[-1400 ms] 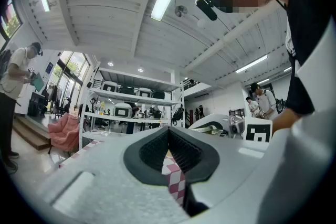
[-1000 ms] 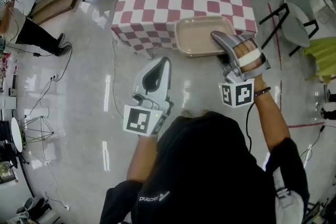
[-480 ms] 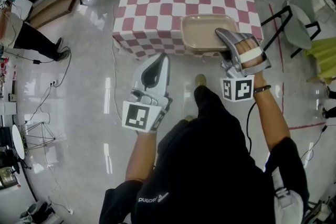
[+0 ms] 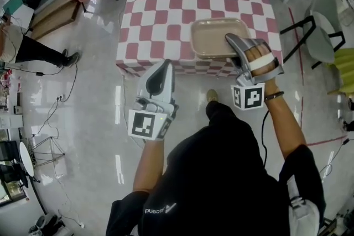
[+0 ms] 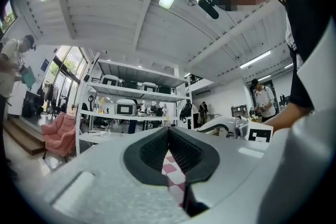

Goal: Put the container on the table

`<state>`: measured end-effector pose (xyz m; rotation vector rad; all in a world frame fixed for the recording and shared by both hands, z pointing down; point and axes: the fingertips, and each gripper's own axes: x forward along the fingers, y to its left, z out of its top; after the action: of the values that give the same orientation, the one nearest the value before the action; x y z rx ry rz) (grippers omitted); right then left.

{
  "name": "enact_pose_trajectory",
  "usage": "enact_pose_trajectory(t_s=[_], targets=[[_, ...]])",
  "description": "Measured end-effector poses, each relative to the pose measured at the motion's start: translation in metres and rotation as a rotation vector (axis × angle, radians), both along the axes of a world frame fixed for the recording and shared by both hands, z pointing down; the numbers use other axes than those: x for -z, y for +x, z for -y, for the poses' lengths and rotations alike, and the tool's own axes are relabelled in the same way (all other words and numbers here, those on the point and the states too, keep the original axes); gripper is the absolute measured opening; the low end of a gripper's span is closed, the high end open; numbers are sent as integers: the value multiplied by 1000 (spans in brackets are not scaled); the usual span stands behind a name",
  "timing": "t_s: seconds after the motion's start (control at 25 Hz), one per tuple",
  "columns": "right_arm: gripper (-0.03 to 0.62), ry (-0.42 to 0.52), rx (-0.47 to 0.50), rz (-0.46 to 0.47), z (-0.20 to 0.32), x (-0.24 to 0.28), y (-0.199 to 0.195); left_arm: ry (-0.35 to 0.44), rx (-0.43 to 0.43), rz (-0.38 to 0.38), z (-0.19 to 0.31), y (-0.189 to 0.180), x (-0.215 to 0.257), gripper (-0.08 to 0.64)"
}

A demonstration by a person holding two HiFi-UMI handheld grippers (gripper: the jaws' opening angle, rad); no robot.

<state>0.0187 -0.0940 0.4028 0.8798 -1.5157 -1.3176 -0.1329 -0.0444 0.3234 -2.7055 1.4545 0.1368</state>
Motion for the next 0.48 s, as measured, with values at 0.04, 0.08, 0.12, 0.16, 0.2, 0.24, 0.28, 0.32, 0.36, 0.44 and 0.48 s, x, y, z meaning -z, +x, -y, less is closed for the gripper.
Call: enact_pose_trajectory(t_s=[0.04,0.08,0.12,0.16,0.2,0.24,0.28,0.32,0.36,0.44,0.48], targets=[[204,-6,3,-3,13,-2,1,-4,8,-4,14,1,1,9],[204,-13,7,-8,26,-3,0,-7,14,-6,29,0,4,9],[204,-20,13,-11,39,-3,-3,-9,18,-6,43,-1,7,9],[204,-27,19,-14,52,-4,-5,-10,23,-5,57,-2,9,9],[204,-33,26,-17,65,-6,-6,-9,27,-3,72,-2,10,9],[204,-40,34,-20,78,-9,-6,-8,30,-2,86,0,10,9],[204,-47,42,-24,90,-14,-5,-6,31,1,99,4,10,9],[204,-54,49,-29,101,-19,-3,-5,31,7,111,9,8,9],[204,-59,57,-33,112,-24,-1,-4,29,18,123,13,7,9],[204,-72,71,-41,132,-34,1,-4,33,37,144,19,3,9],[204,-77,77,-45,141,-38,2,-7,42,40,155,20,2,9]])
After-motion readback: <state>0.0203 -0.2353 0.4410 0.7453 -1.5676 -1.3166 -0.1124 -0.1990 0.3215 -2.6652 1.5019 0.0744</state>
